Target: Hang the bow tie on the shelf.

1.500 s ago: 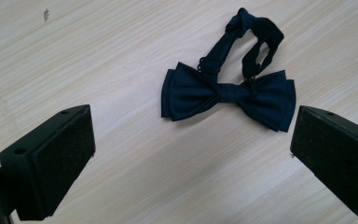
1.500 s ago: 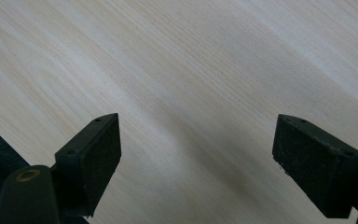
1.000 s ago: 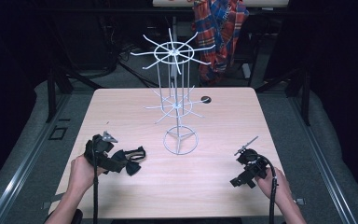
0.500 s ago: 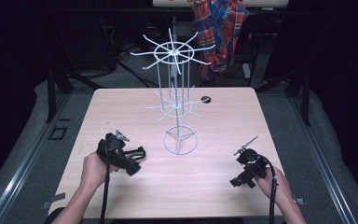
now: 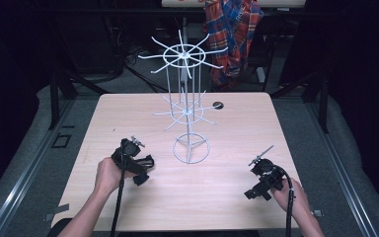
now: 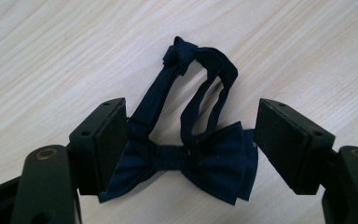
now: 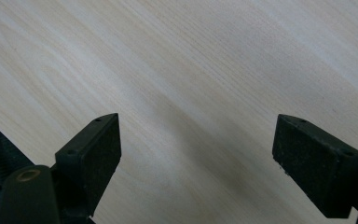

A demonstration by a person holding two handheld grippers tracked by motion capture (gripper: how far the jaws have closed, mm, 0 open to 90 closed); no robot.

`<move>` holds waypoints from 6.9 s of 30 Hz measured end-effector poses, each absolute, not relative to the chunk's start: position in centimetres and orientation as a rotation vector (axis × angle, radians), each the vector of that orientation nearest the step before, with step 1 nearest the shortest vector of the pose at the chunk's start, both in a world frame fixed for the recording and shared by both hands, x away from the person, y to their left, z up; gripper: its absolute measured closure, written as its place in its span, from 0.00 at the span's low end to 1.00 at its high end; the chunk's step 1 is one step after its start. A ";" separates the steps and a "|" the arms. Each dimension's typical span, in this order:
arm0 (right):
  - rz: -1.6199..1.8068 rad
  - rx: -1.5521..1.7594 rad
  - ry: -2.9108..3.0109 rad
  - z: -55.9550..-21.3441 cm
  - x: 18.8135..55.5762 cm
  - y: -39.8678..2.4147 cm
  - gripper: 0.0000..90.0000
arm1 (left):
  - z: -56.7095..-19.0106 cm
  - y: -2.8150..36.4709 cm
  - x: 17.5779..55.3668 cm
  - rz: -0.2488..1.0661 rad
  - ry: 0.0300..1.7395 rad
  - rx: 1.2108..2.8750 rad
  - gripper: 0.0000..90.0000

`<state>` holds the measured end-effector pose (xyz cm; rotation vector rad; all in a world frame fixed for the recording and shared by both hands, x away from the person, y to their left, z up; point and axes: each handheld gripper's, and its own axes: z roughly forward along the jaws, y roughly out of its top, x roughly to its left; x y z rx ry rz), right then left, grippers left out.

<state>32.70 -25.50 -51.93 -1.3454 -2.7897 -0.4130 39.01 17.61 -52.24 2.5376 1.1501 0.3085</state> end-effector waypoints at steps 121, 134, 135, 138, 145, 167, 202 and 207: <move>-0.398 -1.383 -2.773 -52.1 32.1 -26.3 0.17 | -44.2 22.4 40.8 0.228 1.067 1.813 0.97; -0.376 -1.367 -2.782 -52.0 32.1 -26.4 0.17 | -43.3 22.3 41.2 0.206 1.034 1.771 0.97; -0.385 -1.377 -2.779 -52.1 32.1 -26.4 0.17 | -43.2 22.2 41.1 0.201 1.022 1.772 0.97; -0.373 -1.368 -2.791 -52.0 32.1 -26.4 0.17 | -43.1 22.1 41.0 0.199 1.013 1.774 0.97; -0.381 -1.386 -2.786 -52.1 32.0 -26.3 0.17 | -43.1 21.4 41.0 0.166 0.977 1.802 0.97; -0.377 -1.387 -2.767 -52.1 32.1 -26.4 0.17 | -44.0 19.8 41.9 0.147 0.956 1.868 0.97; -0.381 -1.389 -2.773 -52.2 32.1 -26.5 0.17 | -44.6 16.1 43.0 0.118 0.884 1.911 0.97; -0.378 -1.390 -2.769 -52.2 32.1 -26.5 0.17 | -44.8 15.9 43.1 0.113 0.882 1.929 0.97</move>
